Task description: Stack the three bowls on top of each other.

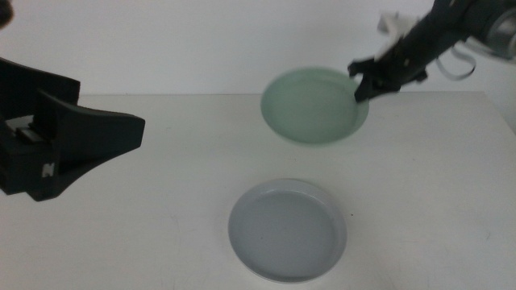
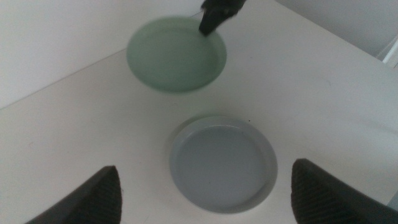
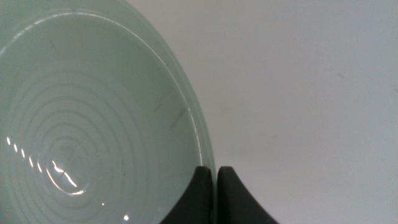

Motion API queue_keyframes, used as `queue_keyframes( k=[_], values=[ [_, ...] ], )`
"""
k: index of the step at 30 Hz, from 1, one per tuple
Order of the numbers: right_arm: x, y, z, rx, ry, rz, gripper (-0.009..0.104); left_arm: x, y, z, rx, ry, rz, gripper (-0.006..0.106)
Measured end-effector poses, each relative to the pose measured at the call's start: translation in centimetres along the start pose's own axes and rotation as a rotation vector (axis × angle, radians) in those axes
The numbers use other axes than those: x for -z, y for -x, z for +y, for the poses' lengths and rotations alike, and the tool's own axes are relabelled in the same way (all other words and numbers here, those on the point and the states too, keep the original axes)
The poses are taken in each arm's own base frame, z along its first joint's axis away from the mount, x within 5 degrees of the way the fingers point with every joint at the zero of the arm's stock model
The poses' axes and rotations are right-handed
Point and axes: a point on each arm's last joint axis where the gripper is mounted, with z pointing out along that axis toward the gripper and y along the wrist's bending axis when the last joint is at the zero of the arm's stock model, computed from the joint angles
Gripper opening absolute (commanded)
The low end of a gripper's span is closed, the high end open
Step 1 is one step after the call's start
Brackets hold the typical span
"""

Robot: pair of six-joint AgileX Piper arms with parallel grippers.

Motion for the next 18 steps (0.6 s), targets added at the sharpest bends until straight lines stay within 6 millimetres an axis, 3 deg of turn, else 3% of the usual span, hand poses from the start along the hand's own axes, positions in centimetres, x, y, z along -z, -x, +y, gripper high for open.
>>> queue_keyframes(
  k=[4, 8, 14, 18],
  values=[
    [3.7, -1.0, 3.8, 0.074, 0.044, 0.0, -0.001, 0.0, 0.0, 0.0, 0.0, 0.0, 0.0, 0.105],
    [4.6, -4.0, 6.6, 0.105, 0.081, 0.052, -0.001, 0.0, 0.0, 0.0, 0.0, 0.0, 0.0, 0.105],
    [3.7, -9.0, 9.1, 0.126, 0.084, 0.08, -0.001, 0.0, 0.0, 0.0, 0.0, 0.0, 0.0, 0.105],
    [1.6, -11.8, 9.2, 0.108, 0.072, 0.112, -0.001, 0.0, 0.0, 0.0, 0.0, 0.0, 0.0, 0.105]
  ],
)
